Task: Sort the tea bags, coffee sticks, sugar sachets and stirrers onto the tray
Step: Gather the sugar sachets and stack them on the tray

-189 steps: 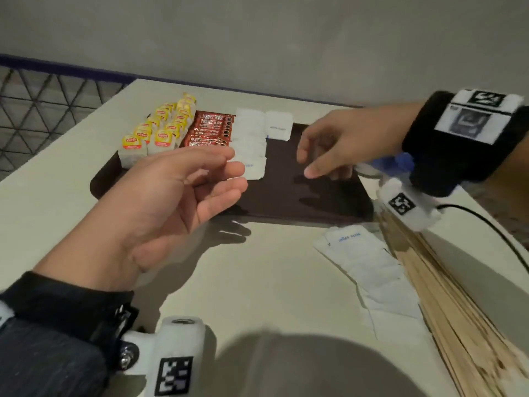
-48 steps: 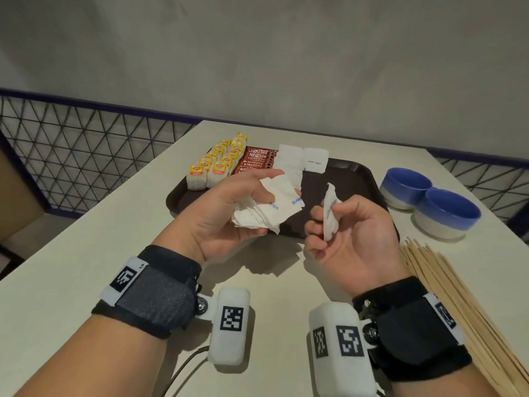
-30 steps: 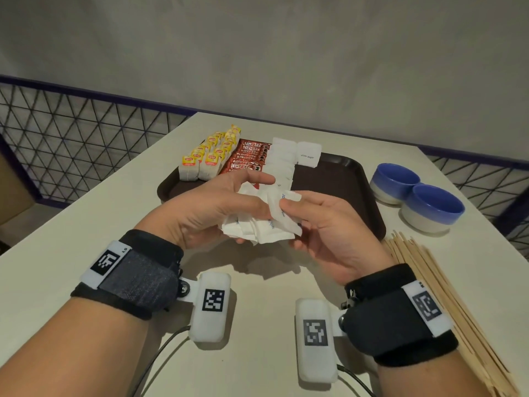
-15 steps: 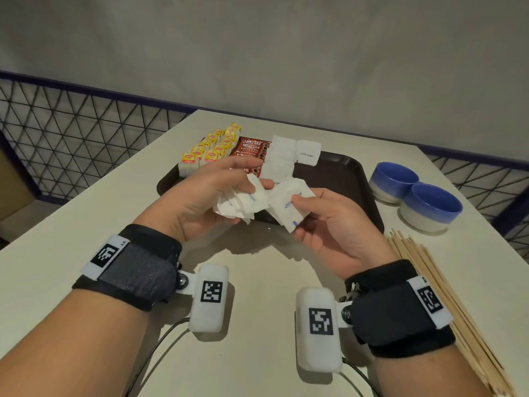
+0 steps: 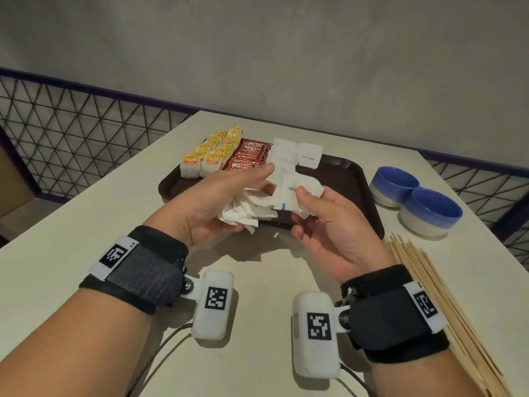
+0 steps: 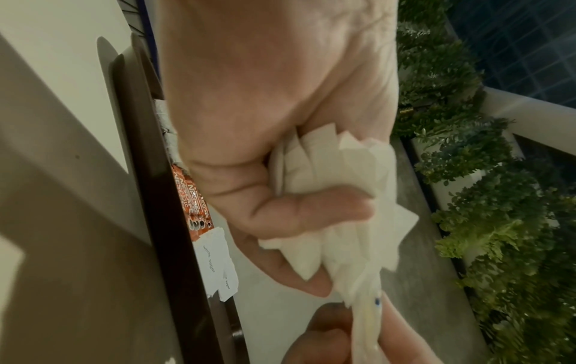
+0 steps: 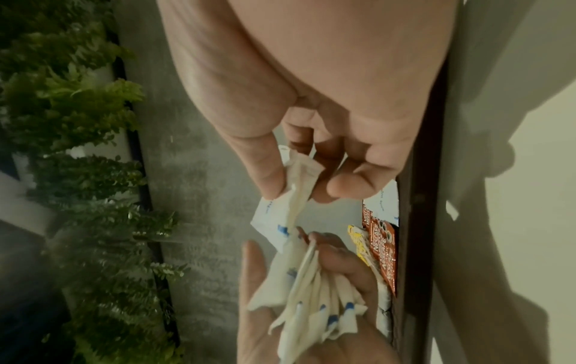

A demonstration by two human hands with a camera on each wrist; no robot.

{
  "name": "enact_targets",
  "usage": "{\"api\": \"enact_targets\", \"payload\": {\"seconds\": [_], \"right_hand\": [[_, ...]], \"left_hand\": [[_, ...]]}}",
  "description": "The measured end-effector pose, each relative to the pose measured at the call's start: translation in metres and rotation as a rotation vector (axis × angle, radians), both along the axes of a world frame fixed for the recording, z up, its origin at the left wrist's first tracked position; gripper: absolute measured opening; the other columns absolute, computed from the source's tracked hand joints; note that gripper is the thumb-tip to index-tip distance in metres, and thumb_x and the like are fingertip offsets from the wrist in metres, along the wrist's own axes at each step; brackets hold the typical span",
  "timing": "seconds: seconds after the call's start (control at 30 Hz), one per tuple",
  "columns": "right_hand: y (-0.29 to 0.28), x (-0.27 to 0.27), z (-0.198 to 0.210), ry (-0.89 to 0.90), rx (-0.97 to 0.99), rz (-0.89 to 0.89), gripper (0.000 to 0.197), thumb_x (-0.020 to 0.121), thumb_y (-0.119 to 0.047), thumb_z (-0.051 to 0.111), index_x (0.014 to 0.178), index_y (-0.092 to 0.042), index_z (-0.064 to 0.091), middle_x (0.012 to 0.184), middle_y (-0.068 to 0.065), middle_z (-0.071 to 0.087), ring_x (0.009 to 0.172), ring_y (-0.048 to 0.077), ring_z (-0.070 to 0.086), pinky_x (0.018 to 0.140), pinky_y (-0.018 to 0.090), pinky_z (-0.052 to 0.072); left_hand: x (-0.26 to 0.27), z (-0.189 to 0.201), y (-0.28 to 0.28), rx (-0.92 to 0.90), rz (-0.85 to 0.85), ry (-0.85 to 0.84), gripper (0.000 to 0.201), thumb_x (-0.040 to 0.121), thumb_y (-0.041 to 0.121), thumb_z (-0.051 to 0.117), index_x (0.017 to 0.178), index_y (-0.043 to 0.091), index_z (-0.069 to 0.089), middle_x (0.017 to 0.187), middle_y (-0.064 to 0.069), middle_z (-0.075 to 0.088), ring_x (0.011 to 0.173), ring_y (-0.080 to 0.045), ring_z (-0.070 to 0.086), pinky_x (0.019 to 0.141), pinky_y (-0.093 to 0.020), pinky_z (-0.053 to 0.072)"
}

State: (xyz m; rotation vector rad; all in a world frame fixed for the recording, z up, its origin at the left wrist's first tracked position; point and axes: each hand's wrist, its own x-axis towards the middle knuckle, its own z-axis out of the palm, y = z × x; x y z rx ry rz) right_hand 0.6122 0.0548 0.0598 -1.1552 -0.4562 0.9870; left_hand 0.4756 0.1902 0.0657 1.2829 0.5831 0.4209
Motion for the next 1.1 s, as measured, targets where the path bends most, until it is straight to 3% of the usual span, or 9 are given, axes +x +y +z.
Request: {"api": "enact_targets", "payload": {"seconds": [0.07,0.2,0.37,0.5,0.57,0.67,0.83,1.0,1.1], "right_hand": [[0.001,-0.003,-0.001,-0.033,-0.029,-0.008,0.026,0.093,-0.011,0.068,0.119,-0.004,0.068,0.1,0.01,0.071,0.071,0.011,0.056,0.06,0.027,0.038],[0.001,-0.005,0.001,-0.12,-0.072,-0.004,0.023,0.092,-0.003,0.067,0.115,-0.006,0.069,0.106,0.015,0.074,0.08,0.018,0.059,0.055,0.026,0.039],[-0.007,-0.004,0.015,-0.508,-0.167,-0.006,0.033,0.085,0.004,0.062,0.104,-0.02,0.074,0.096,-0.001,0.077,0.081,0.012,0.071,0.058,0.024,0.05],[-0.001,0.001,0.039,-0.769,-0.358,0.159,0.014,0.089,-0.01,0.064,0.094,-0.01,0.076,0.076,0.005,0.068,0.062,0.011,0.057,0.054,0.029,0.042],[0.006,0.011,0.056,-0.856,-0.46,0.301,0.013,0.091,-0.012,0.066,0.093,0.0,0.071,0.075,0.009,0.064,0.06,0.015,0.054,0.055,0.033,0.039],[0.018,0.035,0.088,-0.968,-0.519,0.448,0.011,0.093,-0.005,0.065,0.096,0.006,0.065,0.079,0.013,0.064,0.059,0.014,0.054,0.053,0.029,0.037],[0.065,0.102,0.122,-1.367,-0.7,0.291,0.01,0.098,-0.01,0.061,0.105,-0.004,0.064,0.098,0.019,0.073,0.068,0.019,0.067,0.056,0.029,0.053],[0.125,0.147,0.092,-1.438,-0.921,0.249,0.022,0.1,-0.005,0.045,0.122,-0.003,0.052,0.098,0.021,0.066,0.072,0.036,0.075,0.059,0.043,0.063],[0.147,0.154,0.066,-1.389,-0.97,0.27,0.03,0.102,-0.004,0.045,0.132,0.0,0.048,0.106,0.025,0.064,0.084,0.045,0.074,0.077,0.058,0.061]], "left_hand": [[0.001,-0.003,-0.001,0.035,-0.067,-0.005,0.037,0.078,0.039,0.085,0.1,0.01,0.079,0.096,-0.012,0.076,0.072,-0.024,0.065,0.06,-0.033,0.041],[0.0,-0.002,-0.002,0.061,-0.109,0.013,0.011,0.078,0.019,0.083,0.069,0.015,0.077,0.079,-0.011,0.072,0.072,-0.027,0.059,0.066,-0.035,0.037],[-0.001,0.001,-0.004,0.021,-0.104,-0.015,0.009,0.076,0.019,0.085,0.079,0.012,0.081,0.086,-0.014,0.075,0.078,-0.029,0.061,0.073,-0.037,0.039],[0.0,0.003,-0.005,0.001,-0.093,-0.014,0.009,0.077,0.024,0.08,0.075,0.015,0.079,0.076,-0.008,0.073,0.06,-0.018,0.064,0.056,-0.027,0.047],[0.001,0.001,-0.004,-0.029,-0.074,-0.026,0.011,0.081,0.024,0.079,0.081,0.013,0.078,0.077,-0.008,0.071,0.056,-0.016,0.063,0.047,-0.025,0.046],[0.003,0.0,-0.002,-0.073,0.016,-0.007,0.013,0.086,0.026,0.079,0.093,0.015,0.079,0.089,-0.008,0.076,0.065,-0.016,0.067,0.051,-0.026,0.047],[0.007,-0.004,0.008,-0.262,0.179,-0.074,0.027,0.088,0.012,0.074,0.115,0.011,0.075,0.107,-0.011,0.08,0.083,-0.018,0.076,0.053,-0.026,0.056],[0.01,-0.008,0.016,-0.34,0.227,-0.099,0.024,0.091,-0.001,0.065,0.109,0.011,0.076,0.102,-0.014,0.08,0.079,-0.021,0.078,0.052,-0.028,0.058],[0.011,-0.009,0.015,-0.327,0.194,-0.112,0.021,0.092,-0.003,0.063,0.098,0.012,0.076,0.089,-0.011,0.081,0.065,-0.016,0.077,0.049,-0.028,0.058]]}}
